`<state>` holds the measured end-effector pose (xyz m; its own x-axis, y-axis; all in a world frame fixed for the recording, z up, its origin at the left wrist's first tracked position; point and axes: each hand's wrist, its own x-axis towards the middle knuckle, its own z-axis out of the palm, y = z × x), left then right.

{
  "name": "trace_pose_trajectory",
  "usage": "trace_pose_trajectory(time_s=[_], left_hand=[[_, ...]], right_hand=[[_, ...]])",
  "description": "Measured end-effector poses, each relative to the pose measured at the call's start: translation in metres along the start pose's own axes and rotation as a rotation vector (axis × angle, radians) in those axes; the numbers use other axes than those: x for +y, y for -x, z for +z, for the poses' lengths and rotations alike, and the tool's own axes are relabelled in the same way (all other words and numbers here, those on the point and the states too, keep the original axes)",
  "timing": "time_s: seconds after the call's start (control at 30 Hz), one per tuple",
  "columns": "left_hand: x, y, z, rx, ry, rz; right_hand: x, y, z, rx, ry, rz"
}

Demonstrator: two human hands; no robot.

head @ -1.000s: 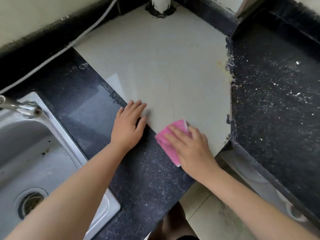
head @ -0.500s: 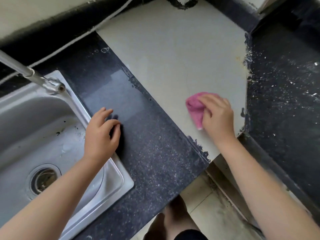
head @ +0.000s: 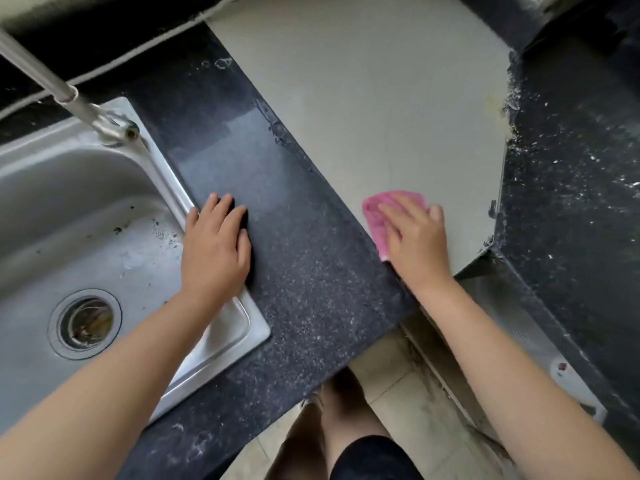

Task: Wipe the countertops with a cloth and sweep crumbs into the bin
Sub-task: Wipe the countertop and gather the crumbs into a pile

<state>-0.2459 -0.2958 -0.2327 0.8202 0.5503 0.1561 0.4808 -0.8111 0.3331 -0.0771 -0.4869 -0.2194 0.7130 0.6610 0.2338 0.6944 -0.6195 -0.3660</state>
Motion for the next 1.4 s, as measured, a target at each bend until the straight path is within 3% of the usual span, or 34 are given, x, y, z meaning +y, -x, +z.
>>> trace_pose_trajectory(time_s=[0.07, 0.13, 0.23, 0.33, 0.47, 0.67, 0.73, 0.8, 0.9, 0.97, 1.07, 1.23, 1.33, 1.4], left_hand=[[0.001, 0.001, -0.001, -0.020, -0.015, 0.002], [0.002, 0.000, -0.002, -0.049, -0.035, 0.000], [0.003, 0.000, -0.002, -0.090, -0.077, 0.047], [0.006, 0.001, -0.003, -0.108, -0.111, 0.109], [0.011, -0.001, -0.007, -0.087, -0.145, 0.155], [0.037, -0.020, 0.003, -0.033, -0.112, 0.178], [0.050, -0.033, 0.009, -0.031, -0.082, 0.149], [0.063, -0.051, 0.014, -0.016, -0.051, 0.120], [0.080, -0.076, 0.021, 0.003, -0.007, 0.115], [0.090, -0.093, 0.028, -0.011, -0.001, 0.124], [0.104, -0.117, 0.040, -0.044, -0.016, 0.141], [0.129, -0.158, 0.052, -0.089, 0.047, -0.022], [0.135, -0.178, 0.061, -0.076, 0.045, -0.031], [0.142, -0.190, 0.062, -0.080, 0.069, -0.097]], right_hand=[[0.001, -0.010, -0.017, 0.099, -0.085, 0.082], [-0.020, -0.001, -0.028, 0.167, -0.164, -0.037], [-0.062, 0.048, -0.017, 0.068, -0.247, -0.334], [-0.070, 0.082, 0.005, -0.044, -0.168, -0.435], [-0.017, 0.043, 0.010, -0.040, -0.075, -0.303], [0.079, -0.038, -0.027, 0.142, 0.044, 0.174], [0.071, -0.047, -0.034, 0.242, 0.022, 0.136], [0.040, -0.045, -0.029, 0.261, -0.053, -0.073], [0.008, -0.028, -0.004, 0.143, -0.094, -0.266], [0.027, -0.031, 0.003, 0.078, -0.042, -0.235], [0.091, -0.057, -0.012, 0.118, 0.034, -0.106], [0.168, -0.088, -0.047, 0.197, 0.105, 0.161], [0.154, -0.103, -0.049, 0.295, 0.059, 0.034], [0.129, -0.113, -0.037, 0.275, -0.001, -0.088]])
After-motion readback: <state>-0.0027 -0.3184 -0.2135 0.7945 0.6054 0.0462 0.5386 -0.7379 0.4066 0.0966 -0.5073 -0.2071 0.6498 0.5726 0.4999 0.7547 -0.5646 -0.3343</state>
